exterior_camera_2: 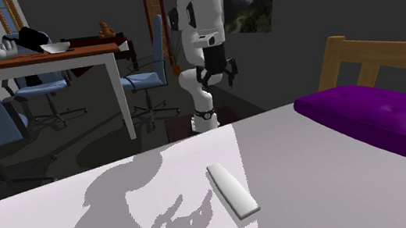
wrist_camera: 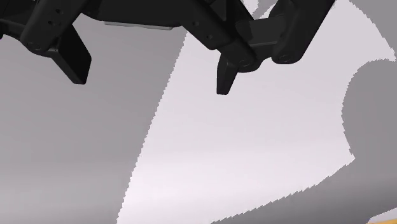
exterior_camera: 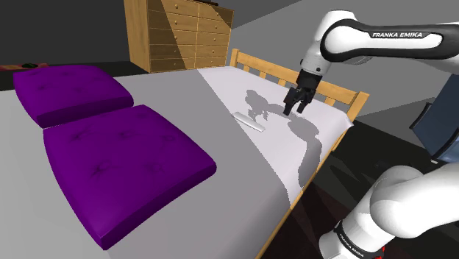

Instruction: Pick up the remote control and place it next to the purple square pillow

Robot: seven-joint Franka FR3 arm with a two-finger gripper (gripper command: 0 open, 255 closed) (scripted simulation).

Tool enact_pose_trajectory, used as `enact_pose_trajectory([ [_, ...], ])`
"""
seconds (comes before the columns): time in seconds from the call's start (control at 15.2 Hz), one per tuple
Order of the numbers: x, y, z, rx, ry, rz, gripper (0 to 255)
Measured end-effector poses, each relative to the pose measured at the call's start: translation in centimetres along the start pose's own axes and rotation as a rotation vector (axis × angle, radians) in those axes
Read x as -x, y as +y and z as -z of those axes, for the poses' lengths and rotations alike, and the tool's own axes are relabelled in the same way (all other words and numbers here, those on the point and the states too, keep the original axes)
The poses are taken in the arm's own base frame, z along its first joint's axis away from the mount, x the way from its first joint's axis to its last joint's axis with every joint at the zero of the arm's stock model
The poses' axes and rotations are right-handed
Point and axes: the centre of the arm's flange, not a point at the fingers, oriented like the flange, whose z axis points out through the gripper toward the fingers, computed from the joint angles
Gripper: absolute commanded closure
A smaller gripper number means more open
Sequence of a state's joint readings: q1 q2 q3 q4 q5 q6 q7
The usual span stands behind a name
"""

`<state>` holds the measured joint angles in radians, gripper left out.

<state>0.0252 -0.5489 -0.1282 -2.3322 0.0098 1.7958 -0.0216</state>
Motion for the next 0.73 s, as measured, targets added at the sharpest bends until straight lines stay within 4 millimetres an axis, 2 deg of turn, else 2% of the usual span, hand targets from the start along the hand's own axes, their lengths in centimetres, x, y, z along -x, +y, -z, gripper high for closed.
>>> enact_pose_trajectory([
  [0.73, -11.7, 3.8, -7.6, 0.029, -0.005, 0.093, 0],
])
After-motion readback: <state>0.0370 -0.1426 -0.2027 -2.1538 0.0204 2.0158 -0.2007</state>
